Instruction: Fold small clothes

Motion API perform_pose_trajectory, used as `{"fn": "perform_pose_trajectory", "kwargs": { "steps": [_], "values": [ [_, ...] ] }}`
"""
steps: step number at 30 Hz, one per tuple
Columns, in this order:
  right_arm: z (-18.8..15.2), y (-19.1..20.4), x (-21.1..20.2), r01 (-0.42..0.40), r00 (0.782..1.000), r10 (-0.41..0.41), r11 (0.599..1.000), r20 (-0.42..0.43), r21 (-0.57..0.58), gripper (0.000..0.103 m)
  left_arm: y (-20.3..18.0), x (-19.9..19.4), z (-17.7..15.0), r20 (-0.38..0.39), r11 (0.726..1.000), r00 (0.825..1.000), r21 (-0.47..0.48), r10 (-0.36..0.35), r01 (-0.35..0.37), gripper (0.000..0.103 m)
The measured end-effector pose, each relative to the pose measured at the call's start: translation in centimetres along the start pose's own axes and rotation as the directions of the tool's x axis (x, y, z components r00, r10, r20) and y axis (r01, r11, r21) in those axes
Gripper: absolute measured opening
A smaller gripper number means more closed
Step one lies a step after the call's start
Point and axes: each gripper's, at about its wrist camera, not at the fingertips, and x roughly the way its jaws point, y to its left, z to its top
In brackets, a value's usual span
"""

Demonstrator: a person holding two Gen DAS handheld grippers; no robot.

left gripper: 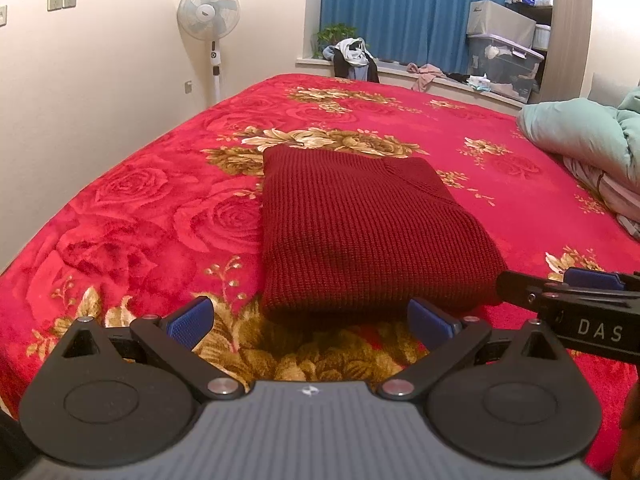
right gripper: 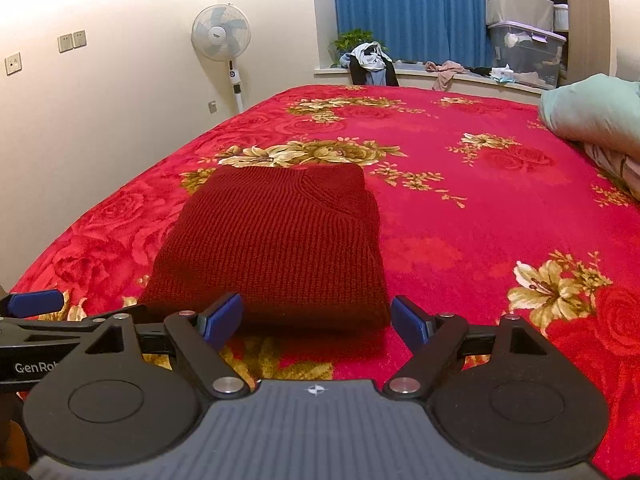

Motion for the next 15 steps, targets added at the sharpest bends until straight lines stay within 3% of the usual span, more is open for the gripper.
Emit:
{"fn": "perform_pose_trajectory", "kwargs": {
  "steps": [15],
  "values": [
    [-0.07,0.12,-0.06,0.001,1.000,-0.001,1.000,0.002,-0.006,0.082,0.02,-0.06,-0.05,-0.006,1.000,1.000,-0.007,-0.003,0.003,0.103]
  ]
}}
